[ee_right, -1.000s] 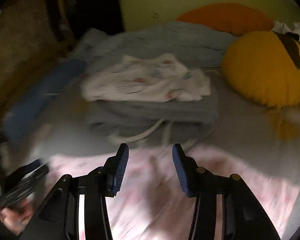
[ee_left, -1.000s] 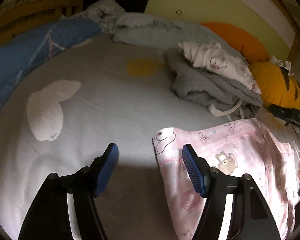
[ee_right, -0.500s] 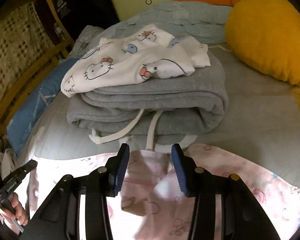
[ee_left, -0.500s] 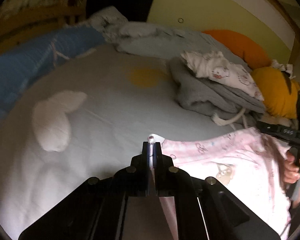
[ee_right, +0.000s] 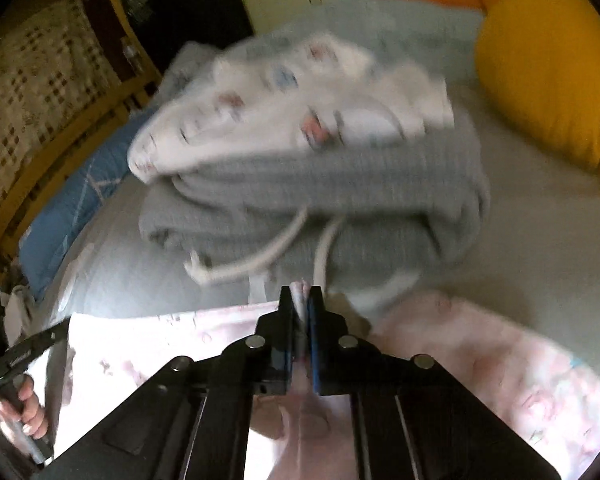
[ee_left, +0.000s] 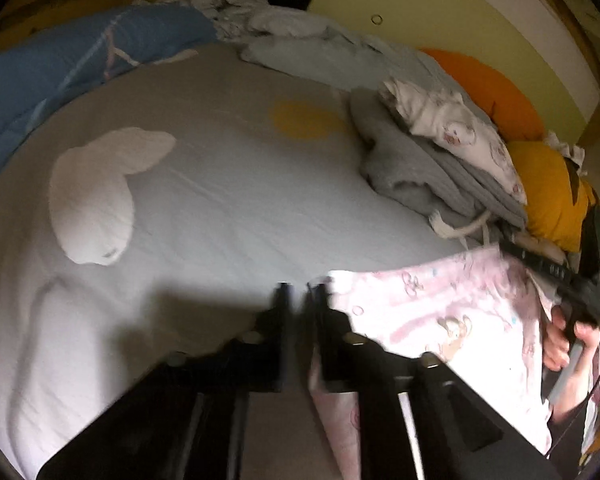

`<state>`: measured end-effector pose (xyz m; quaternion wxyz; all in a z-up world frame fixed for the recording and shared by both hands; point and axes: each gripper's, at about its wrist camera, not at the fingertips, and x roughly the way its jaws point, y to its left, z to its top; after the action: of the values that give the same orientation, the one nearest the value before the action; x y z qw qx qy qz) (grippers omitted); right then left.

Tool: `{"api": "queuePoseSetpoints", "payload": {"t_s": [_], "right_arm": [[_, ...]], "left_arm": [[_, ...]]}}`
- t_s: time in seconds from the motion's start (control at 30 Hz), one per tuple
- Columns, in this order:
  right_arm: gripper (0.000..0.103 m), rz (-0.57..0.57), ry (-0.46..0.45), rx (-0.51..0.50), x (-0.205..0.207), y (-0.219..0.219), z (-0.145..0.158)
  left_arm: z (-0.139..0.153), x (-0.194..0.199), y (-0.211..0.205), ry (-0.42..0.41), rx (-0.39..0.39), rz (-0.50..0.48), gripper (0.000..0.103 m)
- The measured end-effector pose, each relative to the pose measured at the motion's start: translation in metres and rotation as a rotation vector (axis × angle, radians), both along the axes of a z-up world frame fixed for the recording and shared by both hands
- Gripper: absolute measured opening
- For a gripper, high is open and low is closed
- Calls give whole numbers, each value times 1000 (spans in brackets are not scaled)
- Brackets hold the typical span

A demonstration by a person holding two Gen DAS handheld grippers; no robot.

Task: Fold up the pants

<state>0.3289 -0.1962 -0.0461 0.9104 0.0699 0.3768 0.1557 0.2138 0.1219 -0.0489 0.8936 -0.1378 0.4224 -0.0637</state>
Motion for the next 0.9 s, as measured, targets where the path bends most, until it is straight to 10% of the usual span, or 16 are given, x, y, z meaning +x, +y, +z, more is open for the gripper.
{"api": "queuePoseSetpoints", "payload": {"t_s": [0.13, 0.2, 0.5, 0.63, 0.77, 0.9], "right_arm": [[5, -32, 32, -25, 9, 1, -8], [5, -41, 69, -26, 14, 0, -17], [5, -10, -49, 43, -3, -4, 3], [5, -37, 29, 51, 8, -9, -10], [5, -39, 40, 54, 7, -11, -12], [5, -45, 60, 48, 8, -11, -17]], "left_arm": [[-2, 0, -11, -19, 65, -14, 28], [-4, 1, -12, -22, 59, -20, 0], [25, -12, 0, -166, 202, 138, 0], [16, -4, 11, -96, 3, 16, 0], [15, -4, -1, -116, -22, -44, 42], [10, 2, -9, -86, -8, -74, 42]]}}
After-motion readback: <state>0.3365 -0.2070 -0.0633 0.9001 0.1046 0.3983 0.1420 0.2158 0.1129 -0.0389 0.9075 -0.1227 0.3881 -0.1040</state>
